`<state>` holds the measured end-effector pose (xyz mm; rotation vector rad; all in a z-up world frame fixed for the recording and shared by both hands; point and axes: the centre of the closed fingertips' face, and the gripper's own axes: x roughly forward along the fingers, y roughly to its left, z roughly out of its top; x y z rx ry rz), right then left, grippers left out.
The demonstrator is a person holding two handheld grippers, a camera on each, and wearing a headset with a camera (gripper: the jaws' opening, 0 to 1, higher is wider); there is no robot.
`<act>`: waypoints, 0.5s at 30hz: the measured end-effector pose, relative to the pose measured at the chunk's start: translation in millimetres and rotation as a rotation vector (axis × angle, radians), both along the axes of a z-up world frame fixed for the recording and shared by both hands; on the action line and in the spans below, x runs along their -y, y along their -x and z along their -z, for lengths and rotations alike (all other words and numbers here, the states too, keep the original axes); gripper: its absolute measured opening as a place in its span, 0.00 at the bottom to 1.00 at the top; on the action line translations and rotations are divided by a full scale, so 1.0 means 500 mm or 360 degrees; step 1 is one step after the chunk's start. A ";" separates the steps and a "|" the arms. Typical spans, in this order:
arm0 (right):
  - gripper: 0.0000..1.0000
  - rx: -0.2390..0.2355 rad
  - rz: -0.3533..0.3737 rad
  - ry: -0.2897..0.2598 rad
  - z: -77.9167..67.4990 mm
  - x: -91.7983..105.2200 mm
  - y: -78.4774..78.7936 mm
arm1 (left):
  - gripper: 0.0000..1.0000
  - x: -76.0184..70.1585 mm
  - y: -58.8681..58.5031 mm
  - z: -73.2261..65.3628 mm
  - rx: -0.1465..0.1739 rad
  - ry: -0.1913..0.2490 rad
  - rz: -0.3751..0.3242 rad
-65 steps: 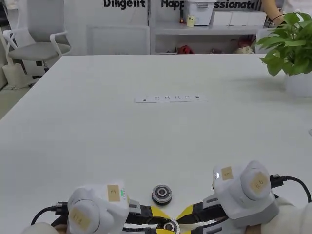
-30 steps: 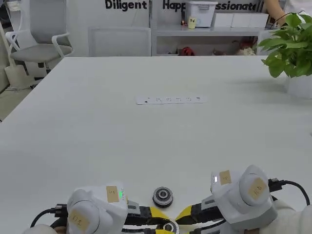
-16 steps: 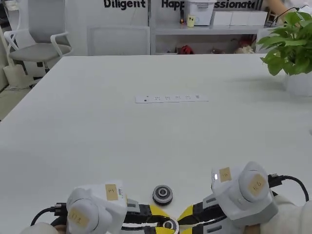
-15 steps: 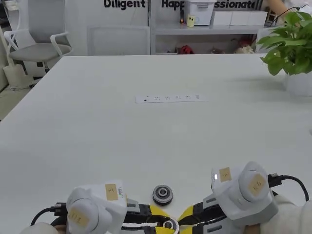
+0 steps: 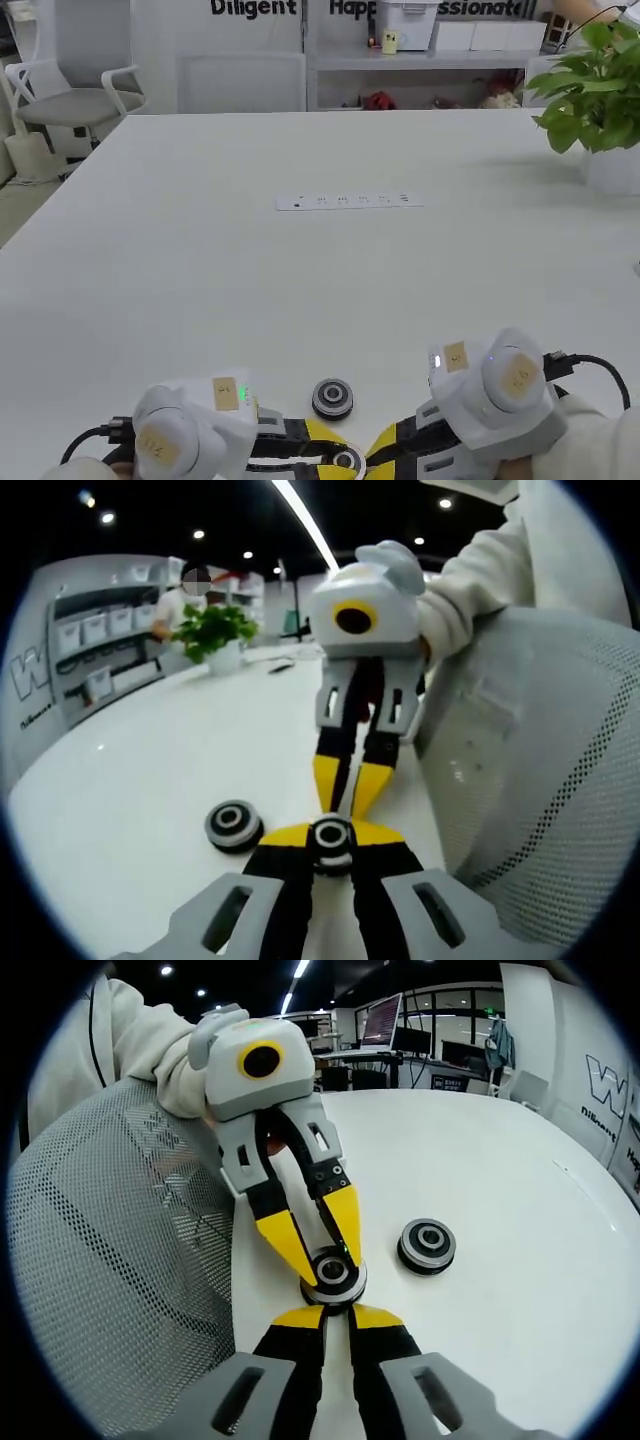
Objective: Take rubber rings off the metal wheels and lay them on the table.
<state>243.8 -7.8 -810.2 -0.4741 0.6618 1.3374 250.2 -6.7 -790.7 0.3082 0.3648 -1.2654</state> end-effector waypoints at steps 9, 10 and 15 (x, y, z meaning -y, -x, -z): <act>0.03 0.0010 0.0018 0.0043 0.003 0.002 -0.002 | 0.14 -0.001 -0.001 0.001 0.0000 0.0005 -0.0001; 0.02 0.0020 0.0014 0.0050 0.003 0.002 -0.003 | 0.14 -0.001 -0.001 0.001 0.0001 0.0005 -0.0001; 0.01 0.0015 0.0042 0.0071 0.004 0.003 -0.007 | 0.14 -0.001 -0.001 0.001 0.0002 0.0003 -0.0003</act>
